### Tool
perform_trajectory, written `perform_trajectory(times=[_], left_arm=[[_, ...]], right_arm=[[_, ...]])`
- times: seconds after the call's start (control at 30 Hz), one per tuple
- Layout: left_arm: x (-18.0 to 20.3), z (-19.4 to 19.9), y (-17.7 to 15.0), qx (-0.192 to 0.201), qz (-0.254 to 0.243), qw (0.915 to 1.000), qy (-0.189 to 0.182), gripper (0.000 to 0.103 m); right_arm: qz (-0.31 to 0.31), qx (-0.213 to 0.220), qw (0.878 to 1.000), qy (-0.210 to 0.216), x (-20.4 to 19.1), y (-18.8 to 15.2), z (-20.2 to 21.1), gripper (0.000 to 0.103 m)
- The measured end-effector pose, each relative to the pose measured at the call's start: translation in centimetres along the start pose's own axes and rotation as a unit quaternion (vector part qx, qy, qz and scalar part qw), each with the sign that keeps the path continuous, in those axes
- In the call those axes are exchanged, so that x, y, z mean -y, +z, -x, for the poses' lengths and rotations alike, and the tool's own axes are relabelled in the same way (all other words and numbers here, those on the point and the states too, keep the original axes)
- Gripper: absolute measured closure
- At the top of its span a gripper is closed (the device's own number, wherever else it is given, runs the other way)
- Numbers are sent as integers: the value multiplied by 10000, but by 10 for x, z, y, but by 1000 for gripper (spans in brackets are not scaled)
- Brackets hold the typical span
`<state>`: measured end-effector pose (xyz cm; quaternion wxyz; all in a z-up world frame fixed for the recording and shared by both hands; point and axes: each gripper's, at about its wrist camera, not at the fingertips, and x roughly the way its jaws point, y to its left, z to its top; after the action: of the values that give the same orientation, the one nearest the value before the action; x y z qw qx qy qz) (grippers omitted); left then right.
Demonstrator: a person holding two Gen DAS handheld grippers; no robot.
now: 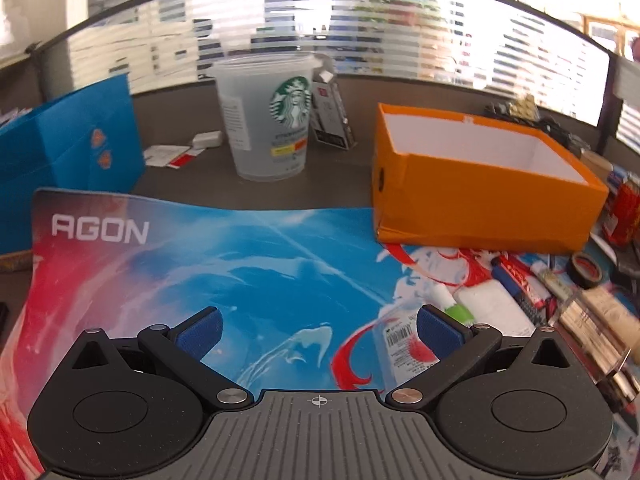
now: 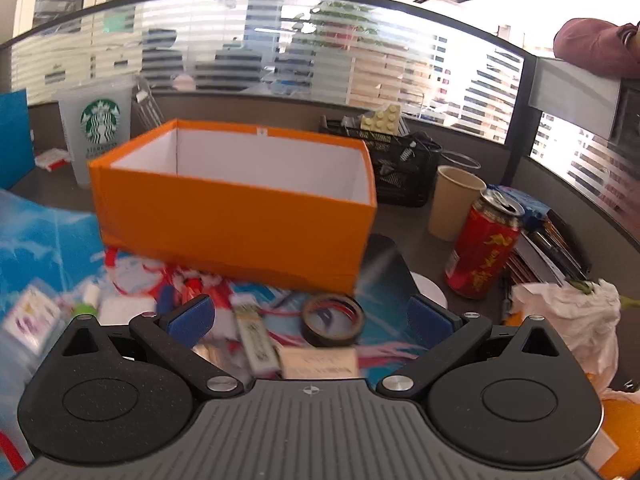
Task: Organize rigid objects
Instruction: 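Move both tools toward the clutter in front of the orange box, then grasp the clear plastic jar with the left tool while the right tool grasps the cream tube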
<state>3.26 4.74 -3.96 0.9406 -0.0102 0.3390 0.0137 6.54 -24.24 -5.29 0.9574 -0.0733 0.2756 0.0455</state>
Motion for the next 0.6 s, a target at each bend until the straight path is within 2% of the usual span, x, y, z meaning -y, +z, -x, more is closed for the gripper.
perform_trajectory(times=[0.13, 0.27, 0.33, 0.47, 0.6], left_arm=[[16, -2, -4, -120, -184, 9991, -364, 0], [27, -9, -5, -90, -232, 9994, -257, 0], [26, -9, -5, -82, -166, 9993, -330, 0], [36, -3, -16, -171, -475, 9972, -544, 0], [41, -14, -25, -333, -420, 9972, -529, 0]], right_arm=[[-101, -369, 9990, 222, 25, -20, -6, 0], [7, -226, 9997, 15, 31, -29, -6, 0], [155, -161, 9997, -66, 30, -33, -5, 2], [297, -257, 9992, 26, 32, -39, -11, 3], [118, -345, 9989, 280, 37, -44, -21, 7]])
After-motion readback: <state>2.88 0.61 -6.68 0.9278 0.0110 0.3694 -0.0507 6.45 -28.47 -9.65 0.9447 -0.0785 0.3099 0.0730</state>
